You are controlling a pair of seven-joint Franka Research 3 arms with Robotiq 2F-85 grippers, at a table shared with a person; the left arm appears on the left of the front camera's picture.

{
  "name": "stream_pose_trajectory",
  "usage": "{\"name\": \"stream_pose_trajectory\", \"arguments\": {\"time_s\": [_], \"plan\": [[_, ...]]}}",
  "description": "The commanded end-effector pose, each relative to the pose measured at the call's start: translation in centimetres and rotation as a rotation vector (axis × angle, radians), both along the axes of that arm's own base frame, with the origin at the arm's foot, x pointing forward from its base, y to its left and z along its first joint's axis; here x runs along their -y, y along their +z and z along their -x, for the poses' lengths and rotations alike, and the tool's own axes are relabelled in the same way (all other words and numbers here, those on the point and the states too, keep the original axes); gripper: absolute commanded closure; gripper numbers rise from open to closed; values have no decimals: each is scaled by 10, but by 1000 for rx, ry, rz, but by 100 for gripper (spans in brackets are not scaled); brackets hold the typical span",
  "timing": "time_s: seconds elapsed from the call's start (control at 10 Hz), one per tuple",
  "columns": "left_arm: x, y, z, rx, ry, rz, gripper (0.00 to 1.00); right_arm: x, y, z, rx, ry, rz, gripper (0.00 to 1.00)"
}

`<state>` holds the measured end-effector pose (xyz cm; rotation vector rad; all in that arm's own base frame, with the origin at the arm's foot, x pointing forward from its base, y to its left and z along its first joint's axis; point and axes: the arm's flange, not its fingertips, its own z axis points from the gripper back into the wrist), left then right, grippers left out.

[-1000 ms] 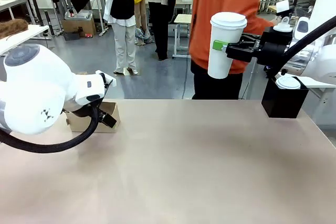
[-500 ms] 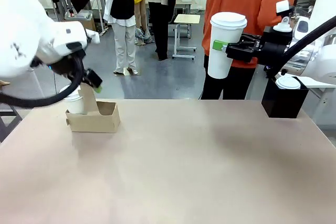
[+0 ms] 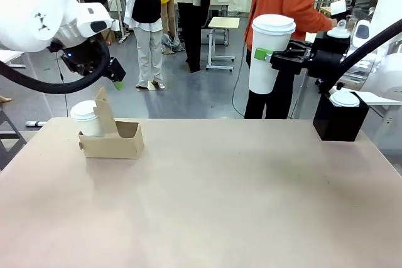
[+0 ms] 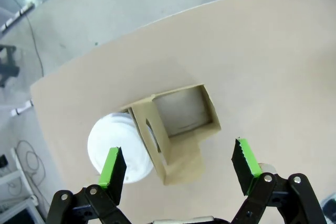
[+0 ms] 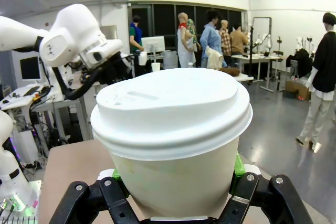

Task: Pour a drink into a cup and package it in a carrier.
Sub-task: Position the Cup Carrier in the center of the table.

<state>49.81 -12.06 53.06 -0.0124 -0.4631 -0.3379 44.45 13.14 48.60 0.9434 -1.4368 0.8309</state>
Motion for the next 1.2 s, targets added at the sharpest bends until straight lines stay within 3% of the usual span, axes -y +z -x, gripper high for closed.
{"name": "stream_pose_trajectory", "arguments": {"time_s": [0.0,0.5,0.6,0.7,0.8,0.9,1.0,1.1], "plan": [[10,-5,-20,-49,82,-37,0,-2,4,0,14,1,-11,19],[1,-26,-36,-94,173,-47,0,-2,4,0,14,1,-11,19],[-1,-28,-37,-75,191,-56,59,-2,4,0,14,1,-11,19],[-2,-29,-36,-77,204,-52,59,-2,4,0,14,1,-11,19],[-4,-30,-35,-81,204,-51,100,-2,4,0,14,1,-11,19],[-5,-31,-34,-85,206,-53,65,-2,4,0,14,1,-11,19],[-5,-31,-34,-89,212,-58,100,-2,4,0,14,1,-11,19],[-6,-31,-35,-91,224,-70,100,-2,4,0,14,1,-11,19]]}}
